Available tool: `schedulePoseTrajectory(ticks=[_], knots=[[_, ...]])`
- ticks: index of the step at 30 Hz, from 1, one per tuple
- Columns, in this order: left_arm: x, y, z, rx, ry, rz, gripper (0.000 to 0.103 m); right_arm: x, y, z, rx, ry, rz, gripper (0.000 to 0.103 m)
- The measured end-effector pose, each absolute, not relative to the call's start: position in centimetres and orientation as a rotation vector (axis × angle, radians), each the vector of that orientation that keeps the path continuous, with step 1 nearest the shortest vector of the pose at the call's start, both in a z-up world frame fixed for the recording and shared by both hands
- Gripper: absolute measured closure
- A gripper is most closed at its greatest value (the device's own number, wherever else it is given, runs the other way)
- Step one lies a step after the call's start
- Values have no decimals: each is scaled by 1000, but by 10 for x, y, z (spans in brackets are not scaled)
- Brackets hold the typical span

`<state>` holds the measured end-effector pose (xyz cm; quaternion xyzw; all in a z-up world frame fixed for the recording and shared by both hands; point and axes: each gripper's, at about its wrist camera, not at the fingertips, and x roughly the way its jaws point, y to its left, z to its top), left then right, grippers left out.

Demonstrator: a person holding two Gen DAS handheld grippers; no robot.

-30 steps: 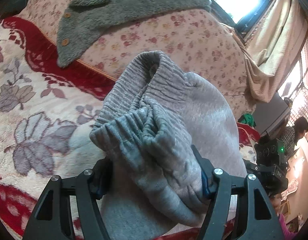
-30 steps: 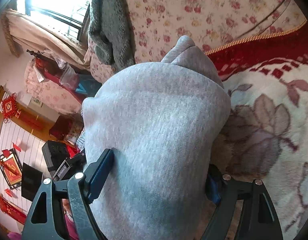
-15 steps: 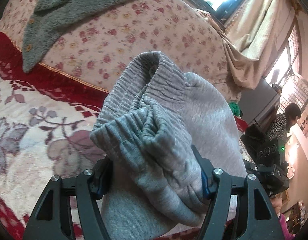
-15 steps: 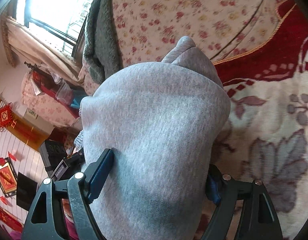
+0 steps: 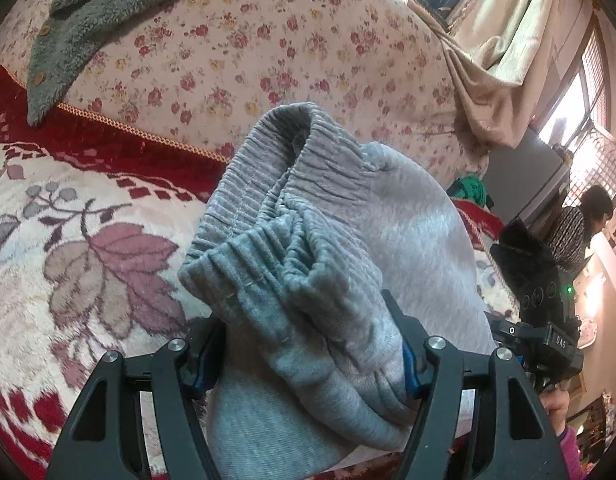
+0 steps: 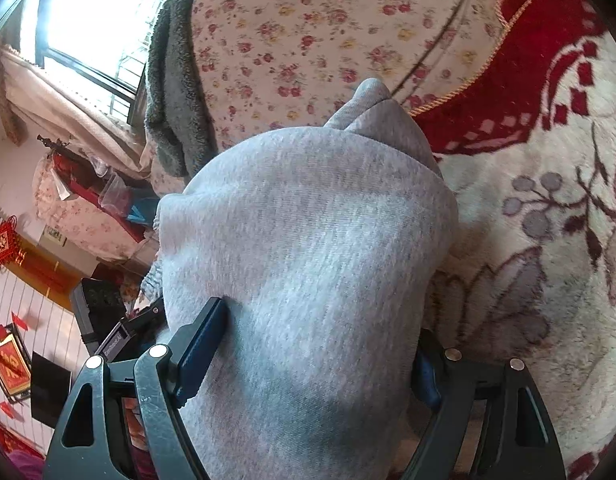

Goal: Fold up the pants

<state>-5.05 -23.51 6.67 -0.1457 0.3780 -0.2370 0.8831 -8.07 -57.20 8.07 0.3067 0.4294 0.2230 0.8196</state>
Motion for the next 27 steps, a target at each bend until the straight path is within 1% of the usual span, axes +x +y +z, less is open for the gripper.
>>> schedulePoseTrajectory(ticks=[6,8,10,15,20,22,27], knots=[[-60,-245,54,-259,785,-474,35,-83,-579,60,665,947,452,17],[-63,-245,53,-261,782,-475,35,-85,-580,58,656,950,439,15],[-67,-246,50,-247,777,-475,34,-86,-581,59,620,955,406,9],[-71,-239,44,-275,775,-469,27,-90,-578,65,535,950,344,5],[-75,-227,38,-295,781,-454,23,-93,-575,70,509,942,294,4],[-78,-225,43,-284,769,-445,23,-94,-574,72,518,939,276,4],[-91,-226,64,-222,716,-403,18,-105,-571,88,501,904,207,4]])
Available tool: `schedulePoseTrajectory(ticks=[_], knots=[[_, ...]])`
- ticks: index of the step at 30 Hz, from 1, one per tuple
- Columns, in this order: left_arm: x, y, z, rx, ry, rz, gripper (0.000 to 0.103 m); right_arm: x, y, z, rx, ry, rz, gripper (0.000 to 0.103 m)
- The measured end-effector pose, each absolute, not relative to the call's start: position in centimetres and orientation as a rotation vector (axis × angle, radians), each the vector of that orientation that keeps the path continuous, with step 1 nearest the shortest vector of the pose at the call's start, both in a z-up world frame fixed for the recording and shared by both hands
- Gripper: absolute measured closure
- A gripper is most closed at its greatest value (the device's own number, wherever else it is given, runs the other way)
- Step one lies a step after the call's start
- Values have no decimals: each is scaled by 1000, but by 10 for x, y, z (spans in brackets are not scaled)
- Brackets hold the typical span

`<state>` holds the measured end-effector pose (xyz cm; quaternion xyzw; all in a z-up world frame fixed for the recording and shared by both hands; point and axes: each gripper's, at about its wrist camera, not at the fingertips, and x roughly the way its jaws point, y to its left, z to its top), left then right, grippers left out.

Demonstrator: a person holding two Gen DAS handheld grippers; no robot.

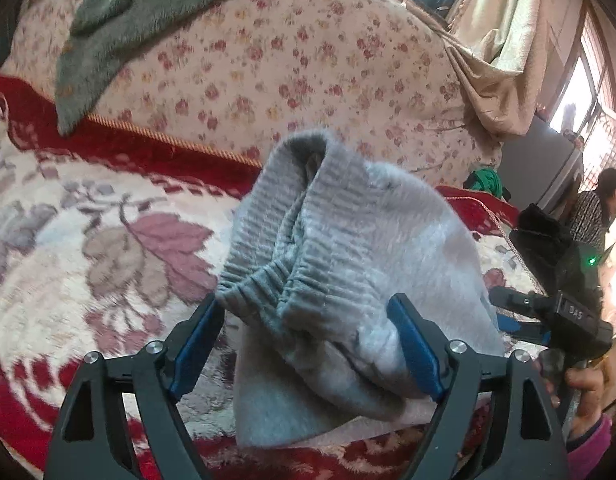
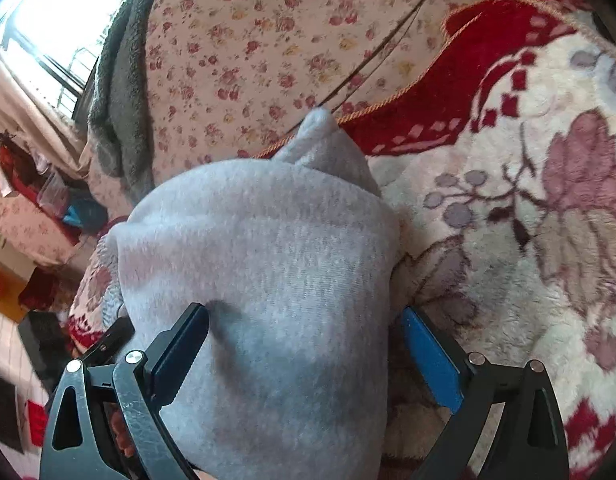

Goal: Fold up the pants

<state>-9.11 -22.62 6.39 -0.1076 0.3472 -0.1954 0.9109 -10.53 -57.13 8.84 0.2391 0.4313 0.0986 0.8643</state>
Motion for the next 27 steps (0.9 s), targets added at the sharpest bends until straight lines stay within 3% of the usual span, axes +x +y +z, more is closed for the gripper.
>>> schedulePoseTrajectory(ticks=[12,27], knots=[[-104,-251,101,-75,618,-312,12,-135,-534,122,315,820,95,4],[-115,-291,120,7,581,-329,11,-162,-520,134,238,759,28,3]])
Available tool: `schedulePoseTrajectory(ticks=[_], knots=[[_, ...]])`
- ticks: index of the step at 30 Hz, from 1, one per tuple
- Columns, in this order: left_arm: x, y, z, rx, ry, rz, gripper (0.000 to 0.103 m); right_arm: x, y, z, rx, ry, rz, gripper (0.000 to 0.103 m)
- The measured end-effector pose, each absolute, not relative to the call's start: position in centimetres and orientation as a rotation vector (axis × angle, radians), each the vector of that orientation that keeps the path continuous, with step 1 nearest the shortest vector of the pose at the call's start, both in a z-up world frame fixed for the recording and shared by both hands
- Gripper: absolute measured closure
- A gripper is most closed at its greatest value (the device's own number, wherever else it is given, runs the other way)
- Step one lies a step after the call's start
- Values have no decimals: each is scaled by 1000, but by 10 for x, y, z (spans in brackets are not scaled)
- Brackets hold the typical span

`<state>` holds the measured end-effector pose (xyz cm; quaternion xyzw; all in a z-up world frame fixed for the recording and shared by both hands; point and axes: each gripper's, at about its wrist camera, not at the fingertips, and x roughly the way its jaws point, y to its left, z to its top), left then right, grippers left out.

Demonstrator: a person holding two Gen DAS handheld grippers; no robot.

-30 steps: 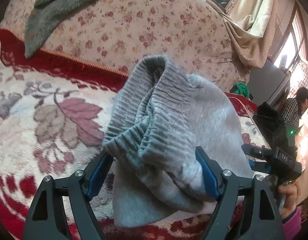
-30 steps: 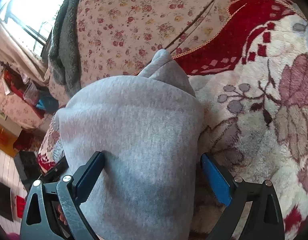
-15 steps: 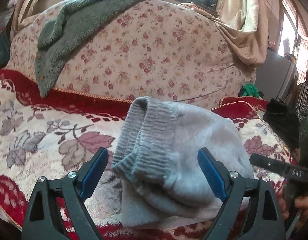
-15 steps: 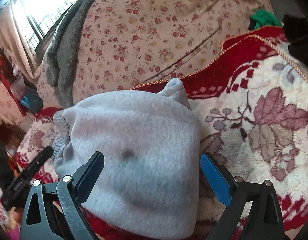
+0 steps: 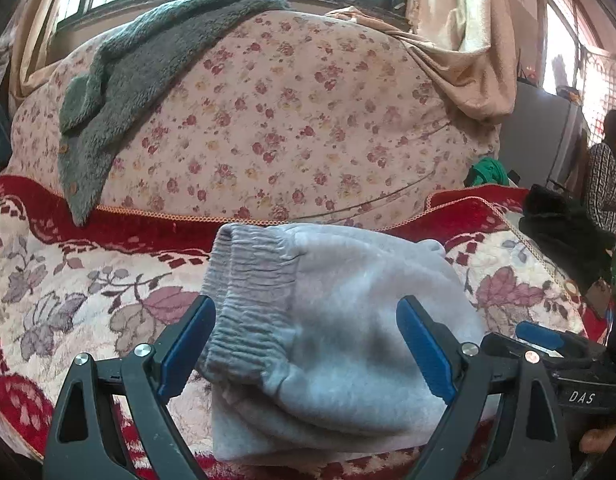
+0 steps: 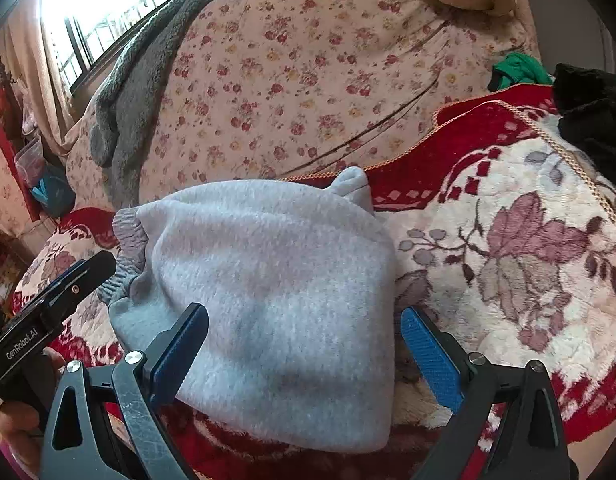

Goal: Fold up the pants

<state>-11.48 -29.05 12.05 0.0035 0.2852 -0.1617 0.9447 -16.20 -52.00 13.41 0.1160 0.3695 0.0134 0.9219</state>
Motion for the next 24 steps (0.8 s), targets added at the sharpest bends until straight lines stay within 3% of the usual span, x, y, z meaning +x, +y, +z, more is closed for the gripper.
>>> schedulePoseTrajectory(ticks=[24], knots=[[-121,-315,126,78,567,-328,11,-174,-511,134,226,752,44,3]])
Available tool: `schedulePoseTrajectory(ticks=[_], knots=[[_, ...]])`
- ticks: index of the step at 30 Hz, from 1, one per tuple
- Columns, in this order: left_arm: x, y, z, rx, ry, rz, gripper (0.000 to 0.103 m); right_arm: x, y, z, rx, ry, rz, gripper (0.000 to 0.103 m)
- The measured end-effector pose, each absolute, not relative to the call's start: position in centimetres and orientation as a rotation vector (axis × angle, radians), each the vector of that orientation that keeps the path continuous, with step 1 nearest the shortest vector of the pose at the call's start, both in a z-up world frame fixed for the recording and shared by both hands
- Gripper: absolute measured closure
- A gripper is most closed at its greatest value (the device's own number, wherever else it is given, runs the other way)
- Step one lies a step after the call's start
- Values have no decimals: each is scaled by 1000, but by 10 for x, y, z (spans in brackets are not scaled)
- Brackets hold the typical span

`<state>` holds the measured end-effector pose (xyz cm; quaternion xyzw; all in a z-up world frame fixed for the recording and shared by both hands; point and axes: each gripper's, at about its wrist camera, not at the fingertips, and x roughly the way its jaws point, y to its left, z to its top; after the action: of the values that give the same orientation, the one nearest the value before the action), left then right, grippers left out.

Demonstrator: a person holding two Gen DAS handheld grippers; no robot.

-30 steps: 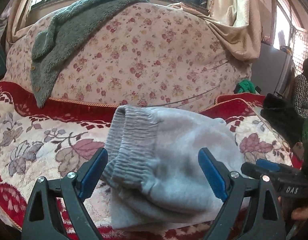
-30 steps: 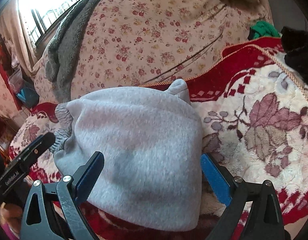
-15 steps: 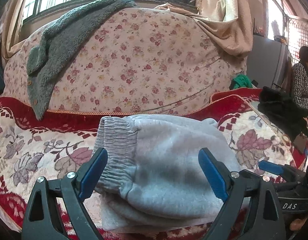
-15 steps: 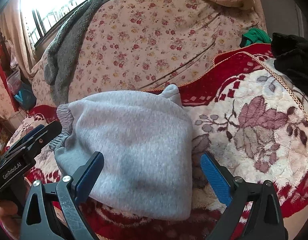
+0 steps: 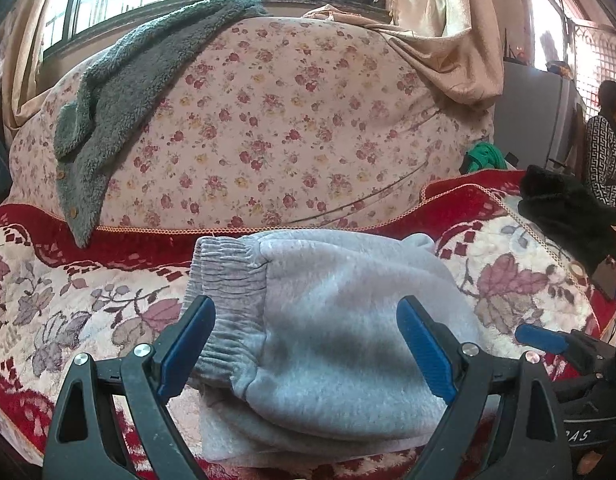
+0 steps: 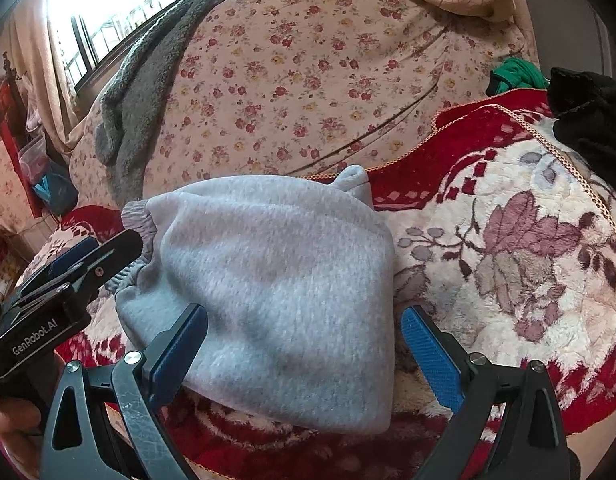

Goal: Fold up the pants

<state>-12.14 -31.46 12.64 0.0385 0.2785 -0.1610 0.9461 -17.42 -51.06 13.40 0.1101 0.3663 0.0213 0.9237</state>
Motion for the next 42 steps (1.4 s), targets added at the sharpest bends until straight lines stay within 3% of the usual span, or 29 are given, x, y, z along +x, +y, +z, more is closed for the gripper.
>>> schedulePoseTrajectory(ticks=[42], knots=[[-114,-315,120,100,567,-365,11,-166,-512,124,230,792,43,3]])
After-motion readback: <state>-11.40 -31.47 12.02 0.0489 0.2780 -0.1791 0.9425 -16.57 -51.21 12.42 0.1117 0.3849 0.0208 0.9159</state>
